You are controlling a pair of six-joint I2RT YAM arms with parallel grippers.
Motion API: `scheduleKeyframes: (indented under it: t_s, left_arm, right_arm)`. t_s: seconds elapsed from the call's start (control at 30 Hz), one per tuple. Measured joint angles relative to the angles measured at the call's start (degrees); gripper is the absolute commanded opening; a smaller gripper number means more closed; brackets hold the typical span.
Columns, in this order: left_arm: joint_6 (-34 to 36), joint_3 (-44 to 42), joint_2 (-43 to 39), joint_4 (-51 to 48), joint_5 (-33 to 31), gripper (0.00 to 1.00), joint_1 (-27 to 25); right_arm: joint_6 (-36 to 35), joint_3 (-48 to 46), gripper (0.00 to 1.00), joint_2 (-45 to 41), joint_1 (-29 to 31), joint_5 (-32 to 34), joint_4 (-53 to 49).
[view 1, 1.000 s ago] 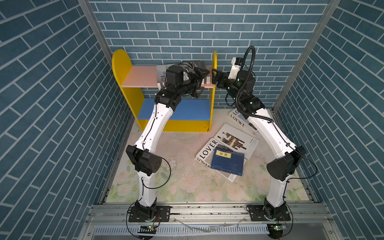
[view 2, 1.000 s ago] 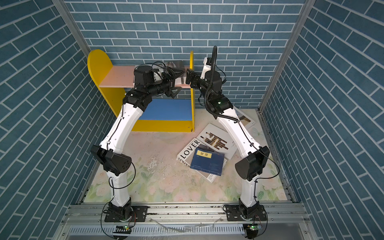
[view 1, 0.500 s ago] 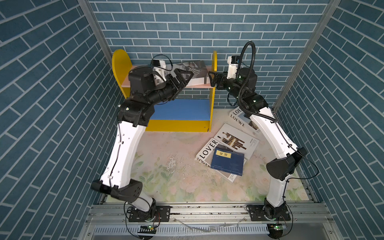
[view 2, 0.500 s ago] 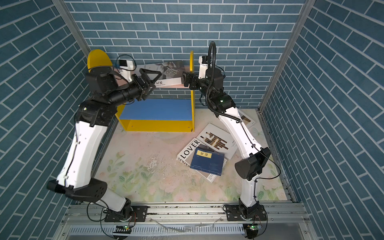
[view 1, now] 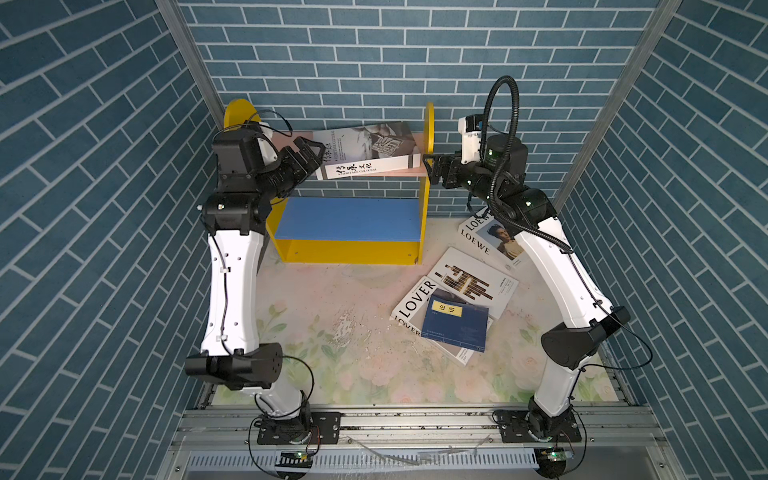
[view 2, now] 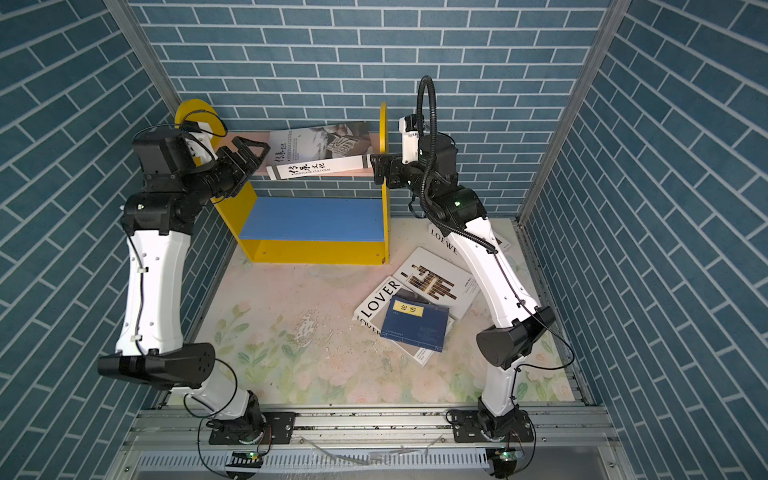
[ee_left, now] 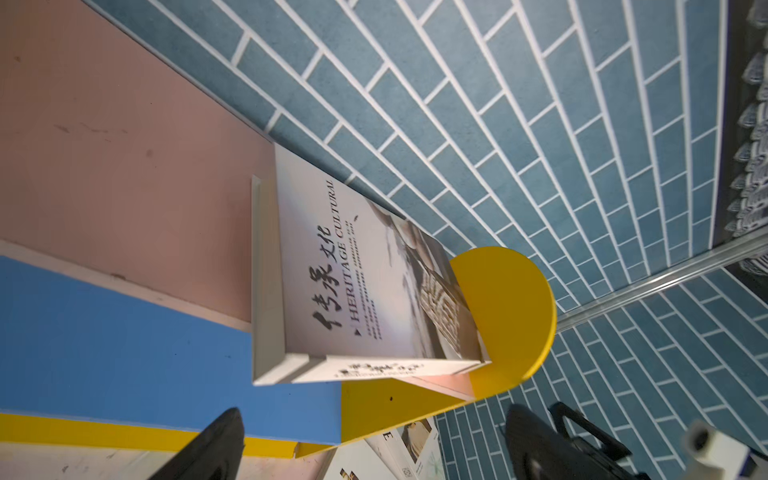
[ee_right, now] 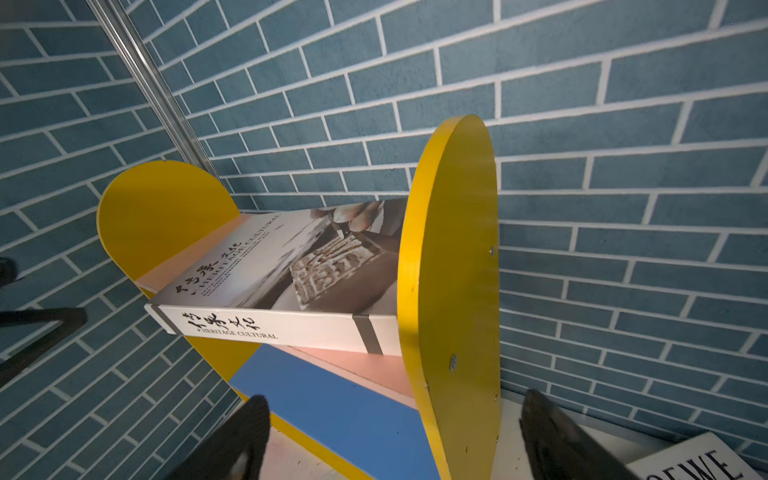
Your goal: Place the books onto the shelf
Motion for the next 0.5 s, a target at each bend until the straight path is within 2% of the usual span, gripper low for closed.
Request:
scheduleKeyframes:
  t_s: [0.23,0.37,0.5]
  left_arm:
    - [6.54,2.05,2.45,-2.27,1.95,1.0,1.57]
    - [7.41,2.67,2.58,-1.55,5.6,1.0,5.53]
    - [7.37,5.35,5.44,-0.37,9.77,1.0,8.31]
  right_arm:
    - [2.78,-17.81,0.94,-7.89,0.5,2.01,2.1]
    - [3.67,-19.76,0.94,-8.28,1.27,3.39,2.23]
    - [3.56,-17.66,0.94,-7.37,2.6,5.49,2.69]
